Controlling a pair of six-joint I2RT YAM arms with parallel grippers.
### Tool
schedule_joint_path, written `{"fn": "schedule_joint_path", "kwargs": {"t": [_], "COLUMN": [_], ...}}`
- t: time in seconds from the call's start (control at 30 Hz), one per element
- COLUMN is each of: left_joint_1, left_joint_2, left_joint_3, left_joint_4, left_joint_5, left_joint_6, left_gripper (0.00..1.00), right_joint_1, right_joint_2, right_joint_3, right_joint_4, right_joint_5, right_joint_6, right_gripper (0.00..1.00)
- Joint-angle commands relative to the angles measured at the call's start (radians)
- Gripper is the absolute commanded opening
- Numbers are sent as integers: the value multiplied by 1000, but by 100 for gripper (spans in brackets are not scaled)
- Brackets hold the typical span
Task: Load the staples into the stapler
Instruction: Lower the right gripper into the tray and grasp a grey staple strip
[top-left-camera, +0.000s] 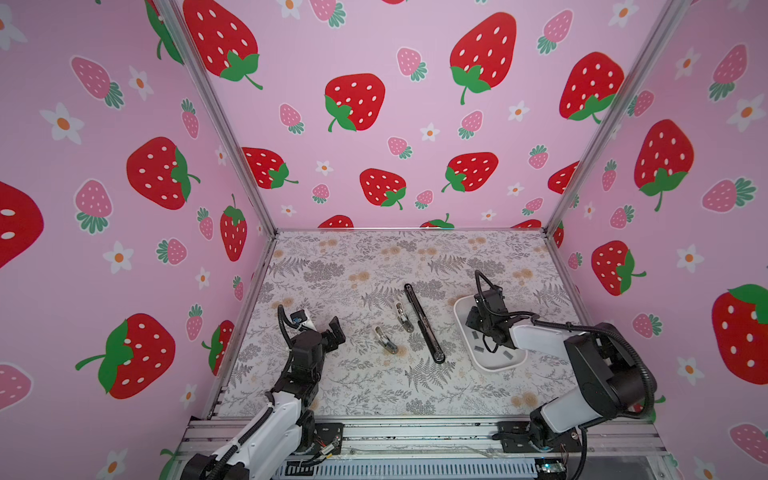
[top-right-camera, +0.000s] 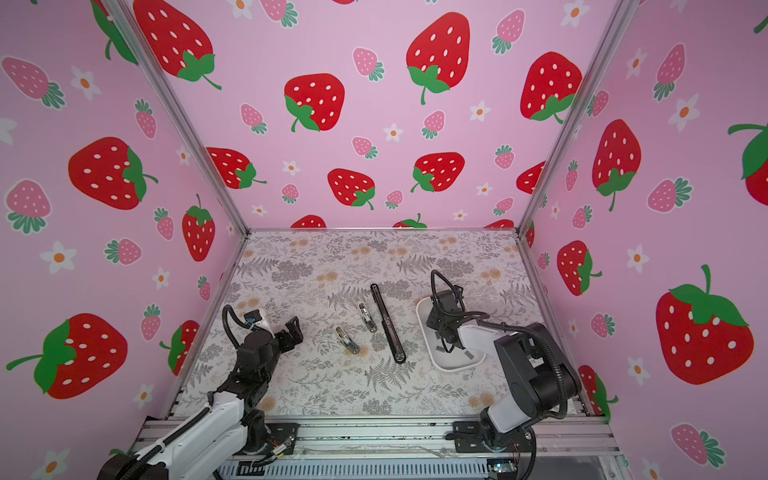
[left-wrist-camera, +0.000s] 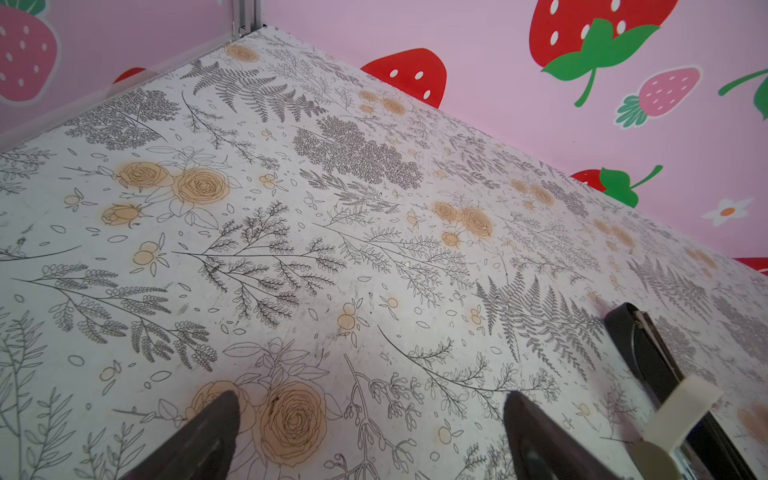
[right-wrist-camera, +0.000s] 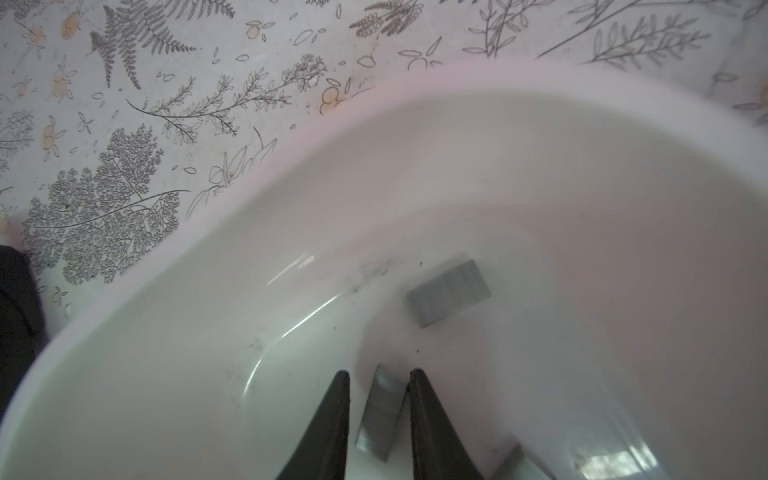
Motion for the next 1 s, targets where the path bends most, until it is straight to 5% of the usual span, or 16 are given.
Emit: {"fn": "schedule_joint_path", "kwargs": {"t": [0.0, 0.4, 0.97], "left_joint_1": [-1, -4, -3], "left_joint_2": [5, 22, 22], "left_joint_3": [46, 56, 56], "left_joint_4": [-17, -18, -18], "left_joint_5": [-17, -22, -22], "left_joint_6": [-13, -16, -15], "left_gripper": [100, 100, 100], "right_joint_1": [1, 81, 95], "right_joint_2": [43, 67, 116], "right_joint_3": [36, 123, 138], "right_joint_4": [-30, -200, -237], "right_joint_5": [-13, 184, 203], "right_joint_6": [-9, -44, -50], "right_gripper": [26, 25, 22]}}
